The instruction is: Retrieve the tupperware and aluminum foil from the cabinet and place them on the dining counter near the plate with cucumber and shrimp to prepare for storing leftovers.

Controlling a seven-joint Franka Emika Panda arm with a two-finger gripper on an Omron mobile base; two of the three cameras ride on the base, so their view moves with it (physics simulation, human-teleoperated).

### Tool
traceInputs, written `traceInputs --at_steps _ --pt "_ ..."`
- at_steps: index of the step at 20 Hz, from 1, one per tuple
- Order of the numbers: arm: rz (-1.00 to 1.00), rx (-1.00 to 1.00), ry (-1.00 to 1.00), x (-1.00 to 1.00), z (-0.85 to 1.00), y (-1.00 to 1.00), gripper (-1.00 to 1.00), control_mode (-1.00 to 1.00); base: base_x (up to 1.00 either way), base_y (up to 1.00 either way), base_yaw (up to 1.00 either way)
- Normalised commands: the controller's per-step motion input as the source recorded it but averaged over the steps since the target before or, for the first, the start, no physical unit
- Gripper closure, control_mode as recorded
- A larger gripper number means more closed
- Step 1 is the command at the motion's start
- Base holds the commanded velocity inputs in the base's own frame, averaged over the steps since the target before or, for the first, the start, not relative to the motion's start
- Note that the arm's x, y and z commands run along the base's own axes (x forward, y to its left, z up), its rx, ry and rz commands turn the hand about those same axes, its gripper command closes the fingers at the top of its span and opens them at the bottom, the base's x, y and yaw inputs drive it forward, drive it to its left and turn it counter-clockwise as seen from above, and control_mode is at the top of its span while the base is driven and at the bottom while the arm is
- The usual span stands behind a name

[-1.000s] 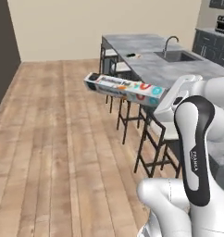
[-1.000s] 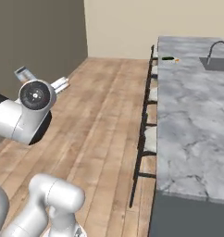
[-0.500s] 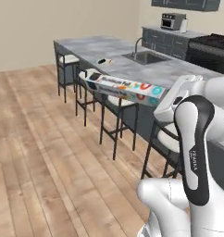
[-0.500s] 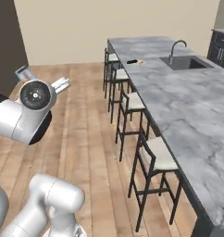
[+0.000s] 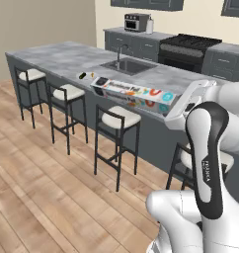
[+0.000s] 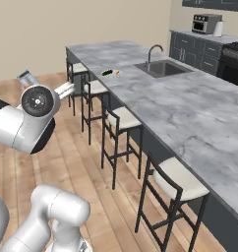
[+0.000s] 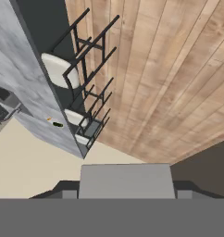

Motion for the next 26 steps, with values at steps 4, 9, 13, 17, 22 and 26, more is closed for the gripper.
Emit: traceInputs --at_steps 4,9,13,17,22,26 --pt "0.00 0.00 0.00 0.00 0.00 0.00 1.00 1.00 1.00 1.00 -0.46" --pt "0.00 0.00 0.00 0.00 0.00 0.00 1.00 1.00 1.00 1.00 -0.46" --pt "0.00 0.00 0.00 0.00 0.00 0.00 1.00 1.00 1.00 1.00 -0.44" --pt "0.00 0.00 0.00 0.00 0.00 0.00 1.00 1.00 1.00 1.00 -0.36" --pt "0.00 0.00 0.00 0.00 0.00 0.00 1.00 1.00 0.94 1.00 -0.26" --pt "0.00 0.00 0.00 0.00 0.00 0.00 1.00 1.00 0.95 1.00 -0.24"
